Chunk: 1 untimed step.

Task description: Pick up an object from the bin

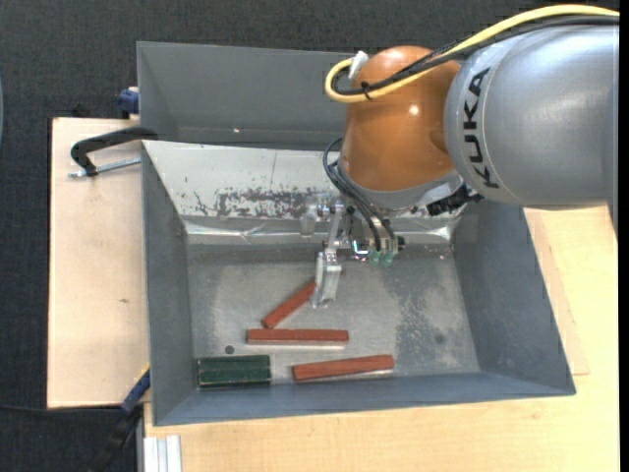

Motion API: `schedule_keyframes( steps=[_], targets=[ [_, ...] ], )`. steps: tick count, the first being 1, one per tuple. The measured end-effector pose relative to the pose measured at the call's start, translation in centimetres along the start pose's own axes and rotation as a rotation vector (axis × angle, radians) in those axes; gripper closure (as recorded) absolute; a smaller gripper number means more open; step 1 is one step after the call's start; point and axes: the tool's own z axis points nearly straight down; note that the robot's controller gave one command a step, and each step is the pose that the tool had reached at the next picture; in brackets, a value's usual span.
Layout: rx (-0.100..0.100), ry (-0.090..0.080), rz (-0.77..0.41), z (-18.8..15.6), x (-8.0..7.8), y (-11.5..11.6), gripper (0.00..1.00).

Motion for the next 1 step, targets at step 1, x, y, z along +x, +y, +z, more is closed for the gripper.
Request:
schedule_keyframes(
  steps=[1],
  targets=[
    [-0.001, -0.004, 0.001, -0.20, -0.07, -0.01, 0.00]
  ],
)
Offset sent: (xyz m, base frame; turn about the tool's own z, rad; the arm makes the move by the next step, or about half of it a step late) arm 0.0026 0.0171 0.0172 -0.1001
